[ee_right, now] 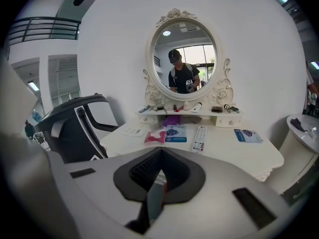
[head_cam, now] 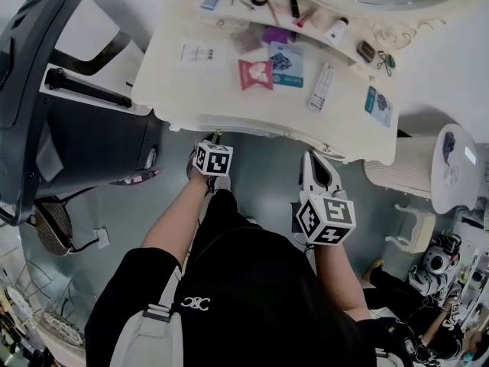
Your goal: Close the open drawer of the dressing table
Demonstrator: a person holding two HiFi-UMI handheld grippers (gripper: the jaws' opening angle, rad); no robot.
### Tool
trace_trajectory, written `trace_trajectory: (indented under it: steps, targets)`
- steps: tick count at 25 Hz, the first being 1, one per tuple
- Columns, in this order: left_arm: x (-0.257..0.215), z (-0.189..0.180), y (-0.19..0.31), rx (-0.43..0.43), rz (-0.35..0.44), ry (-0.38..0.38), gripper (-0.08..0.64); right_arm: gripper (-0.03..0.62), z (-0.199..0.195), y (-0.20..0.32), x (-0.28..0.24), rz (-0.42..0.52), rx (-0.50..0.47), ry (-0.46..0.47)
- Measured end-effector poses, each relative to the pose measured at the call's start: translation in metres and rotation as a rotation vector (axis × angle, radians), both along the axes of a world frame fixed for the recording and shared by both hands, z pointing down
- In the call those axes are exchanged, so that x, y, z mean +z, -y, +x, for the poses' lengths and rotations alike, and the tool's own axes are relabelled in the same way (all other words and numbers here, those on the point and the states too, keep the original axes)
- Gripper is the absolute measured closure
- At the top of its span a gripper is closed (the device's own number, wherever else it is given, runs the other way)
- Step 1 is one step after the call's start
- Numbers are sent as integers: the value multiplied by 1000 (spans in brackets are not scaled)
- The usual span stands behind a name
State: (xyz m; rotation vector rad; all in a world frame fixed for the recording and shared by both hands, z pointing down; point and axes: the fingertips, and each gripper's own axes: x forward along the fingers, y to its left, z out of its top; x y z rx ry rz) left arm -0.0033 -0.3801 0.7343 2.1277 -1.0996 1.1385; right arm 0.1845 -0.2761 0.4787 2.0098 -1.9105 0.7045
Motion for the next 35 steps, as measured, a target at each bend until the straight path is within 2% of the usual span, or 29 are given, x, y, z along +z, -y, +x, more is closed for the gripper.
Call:
trace_trajectory:
  steps: [7, 14, 16, 19, 23, 25, 28, 31, 35]
  targets:
    - [-1, 13, 32, 30, -4, 27, 489, 583, 21, 9, -4, 8, 95, 5]
    - [-5, 13, 30, 29, 21, 29, 491, 583, 37, 10, -8, 27, 148, 19]
    - [-19, 16, 28, 8, 36, -31, 552, 583, 39, 8, -8, 35, 156, 26]
    - [-50, 25, 26, -7, 98, -146, 552, 583, 39, 4, -10, 64, 170, 45]
    - [-90, 44, 10, 9, 68, -256, 552, 583, 49, -8, -29, 174, 241, 46]
    - [-120, 57, 9, 26, 82, -304, 552, 584, 52, -11, -37, 211, 242, 27]
    - [-182, 84, 8, 78, 187, -353, 552, 584, 54, -14, -48, 236, 221, -43]
    - [-252, 119, 1, 154, 309, -411, 552, 584, 62, -18, -59, 261, 229, -58]
    - [-310, 154, -26, 240, 338, -465, 552, 584, 70, -32, -80, 304, 234, -41]
